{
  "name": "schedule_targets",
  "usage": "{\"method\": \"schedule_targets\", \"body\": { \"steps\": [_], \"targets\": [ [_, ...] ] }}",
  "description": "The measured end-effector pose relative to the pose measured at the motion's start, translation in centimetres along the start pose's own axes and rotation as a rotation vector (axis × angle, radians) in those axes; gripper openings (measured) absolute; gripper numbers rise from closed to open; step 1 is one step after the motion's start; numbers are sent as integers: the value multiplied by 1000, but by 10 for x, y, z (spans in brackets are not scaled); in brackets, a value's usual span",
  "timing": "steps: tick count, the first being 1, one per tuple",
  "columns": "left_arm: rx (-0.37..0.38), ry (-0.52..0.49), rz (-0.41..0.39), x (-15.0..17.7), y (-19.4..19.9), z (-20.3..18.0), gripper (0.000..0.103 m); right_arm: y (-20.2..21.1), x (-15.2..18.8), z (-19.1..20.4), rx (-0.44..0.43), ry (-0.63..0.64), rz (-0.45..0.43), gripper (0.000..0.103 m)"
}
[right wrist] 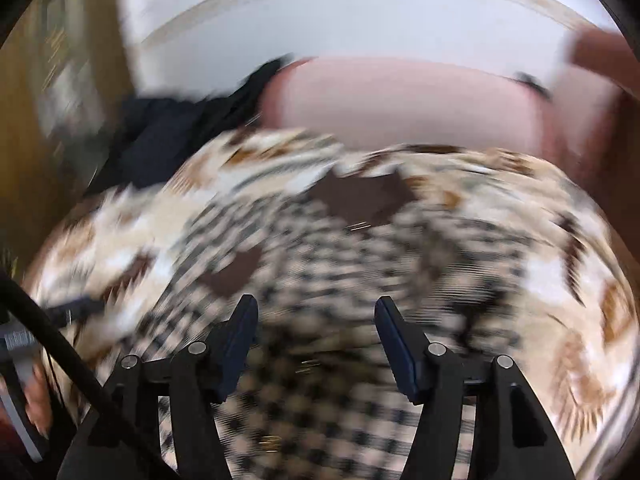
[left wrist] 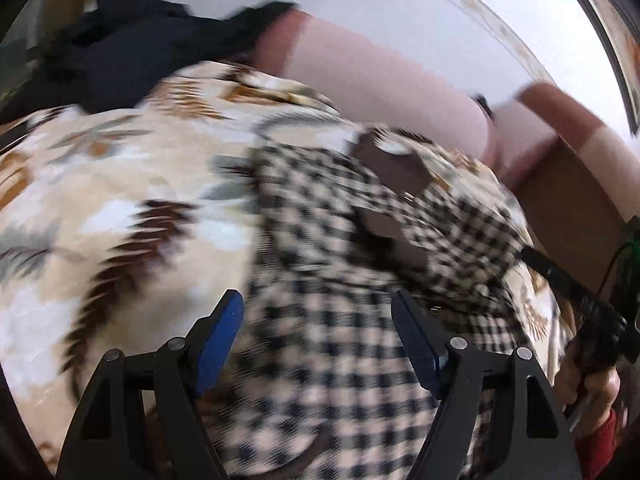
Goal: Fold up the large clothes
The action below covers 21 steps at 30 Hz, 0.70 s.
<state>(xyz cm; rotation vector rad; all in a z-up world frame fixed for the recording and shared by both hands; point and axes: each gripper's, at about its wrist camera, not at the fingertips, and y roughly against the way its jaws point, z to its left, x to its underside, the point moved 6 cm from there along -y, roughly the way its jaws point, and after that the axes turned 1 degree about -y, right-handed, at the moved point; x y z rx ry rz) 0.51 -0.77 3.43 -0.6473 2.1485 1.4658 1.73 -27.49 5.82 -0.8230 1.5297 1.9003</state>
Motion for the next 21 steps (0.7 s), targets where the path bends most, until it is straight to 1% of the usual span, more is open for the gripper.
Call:
{"method": "schedule_targets", "body": {
  "steps": [1, 4, 6, 9, 10, 11, 12, 13, 14, 15, 16, 18, 19, 20, 21],
  "targets": [
    [13, -18, 19, -4, -12, -10, 75, 0, -1, -23, 28, -60, -13, 66],
    [22, -50, 83, -16, -52, -35, 75, -5, 4, -63, 66, -176, 6, 66],
    [26, -33, 121, -22, -76, -45, 75, -8, 7, -79, 87, -201, 10, 66],
    [48, 30, 176, -29, -110, -53, 74, -8, 7, -94, 112, -215, 7, 66],
    [50, 54, 195, -30, -121, -54, 60, -8, 5, -103, 116, -223, 5, 66],
    [43, 65, 222, -31, -132, -53, 29, -6, 5, -104, 118, -226, 4, 66],
    [32, 63, 253, -31, -139, -53, 18, -3, 5, -109, 125, -231, 2, 66],
    [31, 64, 274, -34, -143, -53, 12, -1, 5, -113, 131, -236, -2, 66],
    [33, 67, 254, -39, -140, -53, 11, 1, 3, -117, 135, -242, -5, 66],
    [31, 55, 217, -47, -133, -52, 11, 2, 2, -120, 136, -247, -8, 66],
    [23, 27, 160, -61, -119, -51, 11, 3, 0, -123, 139, -255, -13, 66],
    [-8, 9, 67, -83, -96, -42, 11, 4, -3, -128, 145, -264, -21, 66],
    [-33, 1, 24, -92, -86, -35, 11, 3, -4, -131, 149, -268, -24, 66],
    [-62, -8, -3, -99, -80, -27, 11, 2, -5, -133, 154, -272, -24, 66],
    [-118, -24, -30, -104, -77, -16, 11, -2, -5, -135, 162, -274, -21, 66]
  ]
}}
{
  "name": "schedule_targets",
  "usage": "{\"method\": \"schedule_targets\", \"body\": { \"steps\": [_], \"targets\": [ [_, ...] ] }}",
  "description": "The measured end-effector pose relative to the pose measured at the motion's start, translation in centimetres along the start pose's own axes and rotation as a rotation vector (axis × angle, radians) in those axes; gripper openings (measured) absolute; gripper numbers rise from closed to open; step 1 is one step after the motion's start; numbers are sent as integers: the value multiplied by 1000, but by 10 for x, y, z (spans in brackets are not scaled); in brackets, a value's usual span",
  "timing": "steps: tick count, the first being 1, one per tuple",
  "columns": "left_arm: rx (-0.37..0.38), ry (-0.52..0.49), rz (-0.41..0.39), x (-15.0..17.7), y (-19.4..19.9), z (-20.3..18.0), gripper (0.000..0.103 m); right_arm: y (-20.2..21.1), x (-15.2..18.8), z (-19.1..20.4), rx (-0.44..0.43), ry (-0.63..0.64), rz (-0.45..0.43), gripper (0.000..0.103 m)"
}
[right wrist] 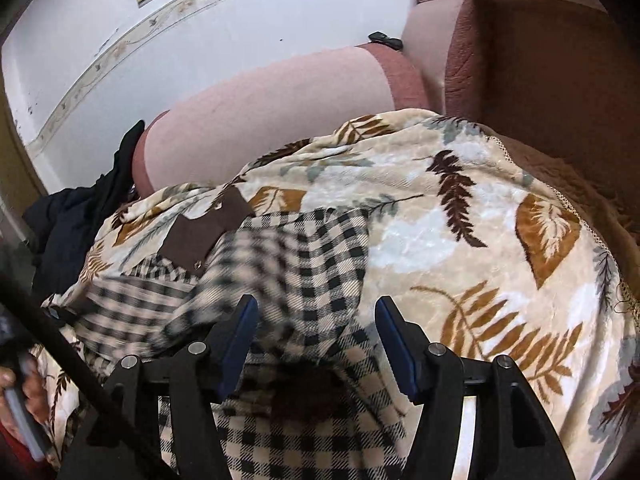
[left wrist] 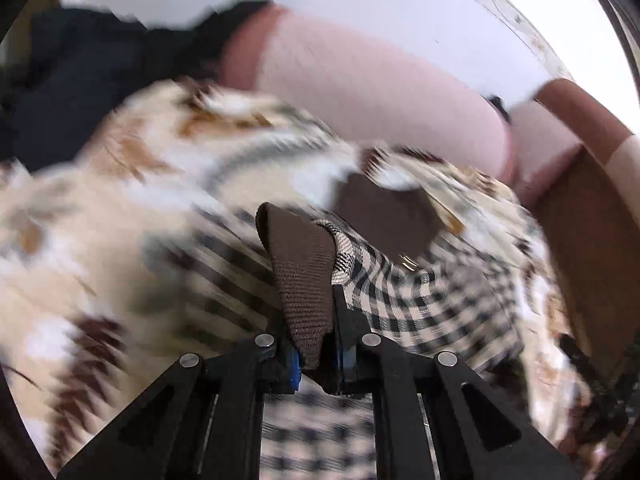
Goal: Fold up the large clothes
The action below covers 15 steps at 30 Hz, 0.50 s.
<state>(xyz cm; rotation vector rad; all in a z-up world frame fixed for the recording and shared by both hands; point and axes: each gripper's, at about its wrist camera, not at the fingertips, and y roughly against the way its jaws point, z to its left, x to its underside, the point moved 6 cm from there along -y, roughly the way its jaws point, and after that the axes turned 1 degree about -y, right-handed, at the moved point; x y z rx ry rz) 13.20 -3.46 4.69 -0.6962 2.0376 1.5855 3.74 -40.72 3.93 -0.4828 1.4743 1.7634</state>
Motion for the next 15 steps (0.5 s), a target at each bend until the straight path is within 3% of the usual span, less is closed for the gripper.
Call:
{"method": "schedule_targets", "body": {
  "steps": [2, 6, 9, 11, 14, 15],
  "targets": [
    [-74, -21, 3, 0, -8, 19, 13, -9, 1, -1, 20, 5, 15, 66],
    [-118, -16, 100, 24, -47, 44, 17, -31, 6, 2, 38, 14, 65, 66],
    [-149, -20, 98, 33, -60, 53, 37, -47, 13, 8, 67, 49, 105, 66],
    [-184, -20, 88, 36, -63, 57, 65, -62, 19, 6, 130, 85, 147, 66],
    [-130, 24, 126, 34, -61, 63, 67, -90, 34, -9, 300, 156, 267, 65],
    [-112, 40, 134, 33, -57, 65, 67, -93, 36, -13, 302, 144, 277, 68]
  ]
}}
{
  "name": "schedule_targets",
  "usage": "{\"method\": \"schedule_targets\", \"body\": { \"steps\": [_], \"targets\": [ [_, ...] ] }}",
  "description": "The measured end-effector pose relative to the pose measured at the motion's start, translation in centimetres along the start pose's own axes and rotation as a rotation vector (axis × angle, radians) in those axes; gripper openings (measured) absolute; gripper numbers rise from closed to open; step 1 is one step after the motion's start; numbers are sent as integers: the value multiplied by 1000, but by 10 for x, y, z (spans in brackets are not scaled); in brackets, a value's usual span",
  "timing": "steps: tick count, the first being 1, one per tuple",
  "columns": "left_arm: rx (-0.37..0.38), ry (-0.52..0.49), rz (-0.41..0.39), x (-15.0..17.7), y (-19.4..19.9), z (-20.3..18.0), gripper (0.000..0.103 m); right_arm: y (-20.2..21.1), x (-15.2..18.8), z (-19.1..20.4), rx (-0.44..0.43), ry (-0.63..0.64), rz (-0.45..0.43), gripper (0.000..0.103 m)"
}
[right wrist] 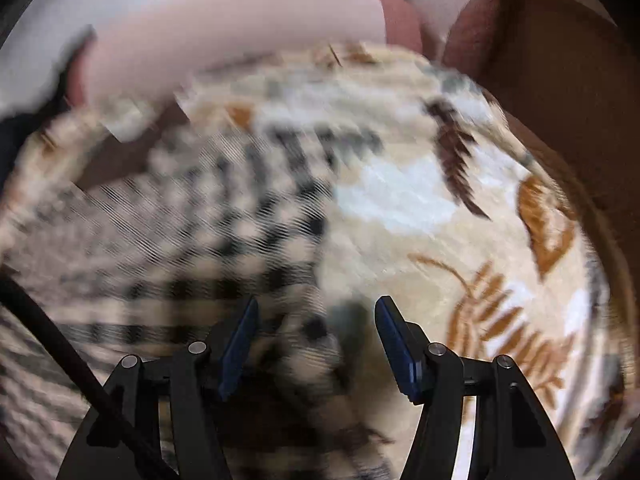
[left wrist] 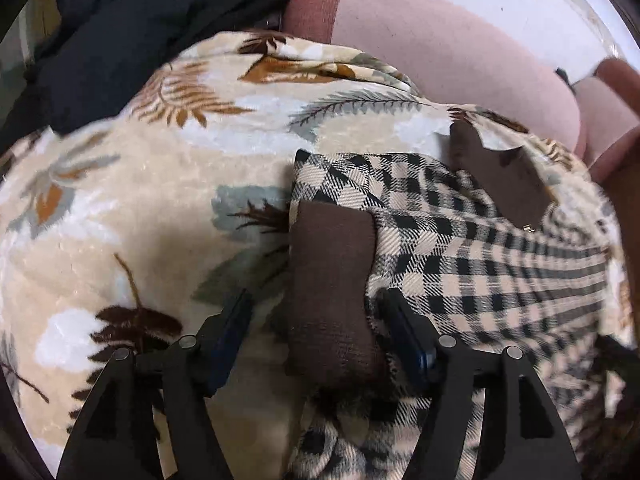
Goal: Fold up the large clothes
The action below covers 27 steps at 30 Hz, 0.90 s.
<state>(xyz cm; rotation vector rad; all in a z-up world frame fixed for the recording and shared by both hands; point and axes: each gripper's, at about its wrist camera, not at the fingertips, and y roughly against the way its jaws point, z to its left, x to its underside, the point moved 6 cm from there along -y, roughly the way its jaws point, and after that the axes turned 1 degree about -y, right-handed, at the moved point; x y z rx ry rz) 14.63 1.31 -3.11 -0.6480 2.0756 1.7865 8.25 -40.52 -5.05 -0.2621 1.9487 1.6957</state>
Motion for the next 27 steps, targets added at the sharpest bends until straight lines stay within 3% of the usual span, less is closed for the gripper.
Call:
{"method": "schedule_targets", "body": {
  "steps": [2, 5, 6, 8, 11, 15, 17, 27],
  "targets": [
    [27, 27, -8, 0, 15, 8, 68, 1, -3, -12, 20, -52, 9, 71],
    [16, 40, -39, 9, 40, 22, 72, 12, -5, -35, 149, -94, -22, 71],
    [6, 38, -37, 15, 45, 27, 72, 14, -5, -40, 131, -117, -24, 71],
    [-25, 33, -22, 29, 52, 39, 72, 21, 1, -49, 7, -203, -14, 71],
    [-42, 25, 10, 55, 57, 52, 72, 29, 13, -54, -65, -254, 0, 71],
    [18, 40, 51, 90, 60, 55, 72, 33, 38, -47, -188, -280, 56, 71],
    [16, 15, 27, 102, 67, 51, 72, 25, 50, -44, -254, -314, 105, 71],
    [101, -65, 4, 170, 108, 44, 76, 72, 128, -60, -478, -498, 110, 71]
  ]
}}
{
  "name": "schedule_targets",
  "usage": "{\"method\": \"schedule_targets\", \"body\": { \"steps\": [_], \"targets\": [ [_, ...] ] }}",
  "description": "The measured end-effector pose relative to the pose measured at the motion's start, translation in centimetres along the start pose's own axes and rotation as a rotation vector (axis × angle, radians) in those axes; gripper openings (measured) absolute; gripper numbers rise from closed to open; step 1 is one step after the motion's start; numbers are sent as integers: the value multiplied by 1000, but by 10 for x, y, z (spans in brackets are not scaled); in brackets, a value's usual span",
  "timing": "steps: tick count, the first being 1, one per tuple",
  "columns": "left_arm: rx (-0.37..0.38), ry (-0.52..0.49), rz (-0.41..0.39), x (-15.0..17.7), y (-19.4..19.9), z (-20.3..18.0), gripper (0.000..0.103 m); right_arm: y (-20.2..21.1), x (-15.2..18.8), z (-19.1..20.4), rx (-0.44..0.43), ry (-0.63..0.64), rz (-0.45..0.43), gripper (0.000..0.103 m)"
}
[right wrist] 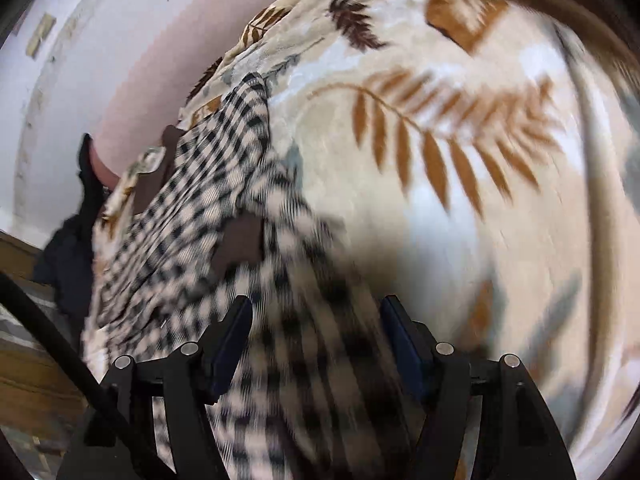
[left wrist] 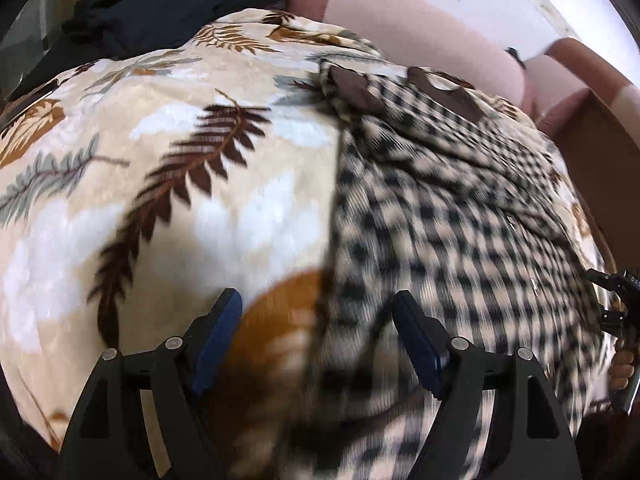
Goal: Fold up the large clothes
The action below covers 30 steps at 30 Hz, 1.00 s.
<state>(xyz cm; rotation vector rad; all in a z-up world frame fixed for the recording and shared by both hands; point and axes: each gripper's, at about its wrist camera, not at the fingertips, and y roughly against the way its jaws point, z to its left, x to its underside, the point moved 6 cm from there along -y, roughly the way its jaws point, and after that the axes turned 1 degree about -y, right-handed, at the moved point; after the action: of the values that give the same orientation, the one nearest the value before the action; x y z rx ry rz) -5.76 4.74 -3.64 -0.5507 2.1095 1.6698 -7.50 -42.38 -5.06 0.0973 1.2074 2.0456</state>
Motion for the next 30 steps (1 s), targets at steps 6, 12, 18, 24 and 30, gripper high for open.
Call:
{"method": "schedule_targets", "body": {
  "steps": [6, 12, 18, 24, 30],
  "targets": [
    [29, -65, -23, 39, 21, -12, 82, 25, 68, -12, -234, -35, 43, 71],
    [73, -102, -22, 63, 34, -20, 82, 38, 111, -21, -348, -93, 42, 71],
    [51, -143, -11, 78, 41, -23, 66, 50, 145, -32, -409, -117, 60, 71],
    [44, -84, 2, 77, 48, -5, 29, 49, 165, -38, -541, -154, 105, 71],
    [109, -66, 0, 79, 46, -11, 53, 44, 179, -18, -608, -82, 173, 71]
  ]
}}
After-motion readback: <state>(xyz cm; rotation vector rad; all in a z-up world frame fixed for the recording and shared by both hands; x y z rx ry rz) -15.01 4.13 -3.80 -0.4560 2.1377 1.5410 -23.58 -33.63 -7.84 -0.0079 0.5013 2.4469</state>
